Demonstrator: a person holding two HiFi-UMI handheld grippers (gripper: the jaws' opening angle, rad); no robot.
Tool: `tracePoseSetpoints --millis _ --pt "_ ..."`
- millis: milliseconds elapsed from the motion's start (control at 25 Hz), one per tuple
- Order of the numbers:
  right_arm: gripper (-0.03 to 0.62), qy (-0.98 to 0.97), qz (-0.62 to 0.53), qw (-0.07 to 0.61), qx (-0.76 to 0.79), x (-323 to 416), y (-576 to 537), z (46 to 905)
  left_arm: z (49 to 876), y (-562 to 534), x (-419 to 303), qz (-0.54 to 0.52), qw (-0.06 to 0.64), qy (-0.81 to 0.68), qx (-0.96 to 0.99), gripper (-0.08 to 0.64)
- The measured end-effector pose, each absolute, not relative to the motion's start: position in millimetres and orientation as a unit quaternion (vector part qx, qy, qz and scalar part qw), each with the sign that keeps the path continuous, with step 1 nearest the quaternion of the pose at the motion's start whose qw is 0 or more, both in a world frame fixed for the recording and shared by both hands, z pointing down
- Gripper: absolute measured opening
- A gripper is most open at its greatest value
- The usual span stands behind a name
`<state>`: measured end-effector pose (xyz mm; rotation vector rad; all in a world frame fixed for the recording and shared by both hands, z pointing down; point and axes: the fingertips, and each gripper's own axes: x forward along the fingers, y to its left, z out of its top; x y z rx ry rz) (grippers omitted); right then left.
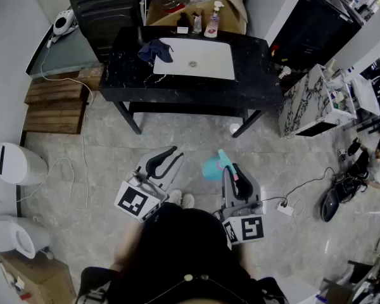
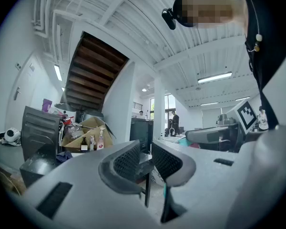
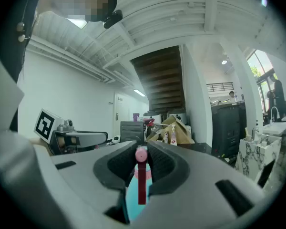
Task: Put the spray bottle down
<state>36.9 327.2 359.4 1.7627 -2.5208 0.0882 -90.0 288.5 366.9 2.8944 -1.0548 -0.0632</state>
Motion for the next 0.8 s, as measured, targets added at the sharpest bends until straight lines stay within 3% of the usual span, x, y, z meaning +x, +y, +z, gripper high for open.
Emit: tracePoseSetpoints --millis 800 --pt "0.069 -0.815 0.023 0.018 0.579 21 313 362 379 276 -103 -0.006 0.025 -0.313 0.949 0.078"
